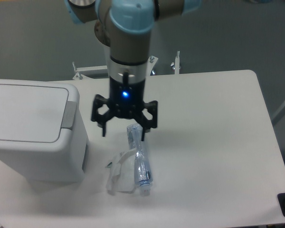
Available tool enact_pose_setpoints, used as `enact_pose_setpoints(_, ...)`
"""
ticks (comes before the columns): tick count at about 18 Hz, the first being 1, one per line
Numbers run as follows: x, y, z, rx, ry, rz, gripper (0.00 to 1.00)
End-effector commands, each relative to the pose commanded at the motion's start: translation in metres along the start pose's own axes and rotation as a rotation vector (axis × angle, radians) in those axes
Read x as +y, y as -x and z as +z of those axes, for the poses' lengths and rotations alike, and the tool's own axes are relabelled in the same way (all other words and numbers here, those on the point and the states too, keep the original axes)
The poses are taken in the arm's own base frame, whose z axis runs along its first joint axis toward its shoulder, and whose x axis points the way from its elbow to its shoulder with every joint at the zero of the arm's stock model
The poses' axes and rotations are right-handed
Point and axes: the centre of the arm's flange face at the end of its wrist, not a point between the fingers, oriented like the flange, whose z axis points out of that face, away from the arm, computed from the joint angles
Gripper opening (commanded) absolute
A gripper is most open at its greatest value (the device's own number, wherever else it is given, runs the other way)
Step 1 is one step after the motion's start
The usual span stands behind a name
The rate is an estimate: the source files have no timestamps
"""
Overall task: Open the trash can
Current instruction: 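Move the open gripper over to the trash can lid's hinged edge, then lower the gripper onto the lid edge and push it open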
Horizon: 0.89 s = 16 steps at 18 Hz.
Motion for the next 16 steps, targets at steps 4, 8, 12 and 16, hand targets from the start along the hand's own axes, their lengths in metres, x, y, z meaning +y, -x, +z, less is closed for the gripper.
enact_pose_setpoints(4,0.014,-0.013,-0.006,0.007,0.005,-0.002,1.00)
enact_pose_setpoints(8,0.018,-0.021,0.000,0.017,0.017,-0.025,1.00)
enact_pose_setpoints(12,0.021,-0.032,0.010,0.029,0.035,-0.016,1.00)
enact_pose_setpoints(16,0.021,-0.035,0.012,0.035,0.039,-0.012,1.00)
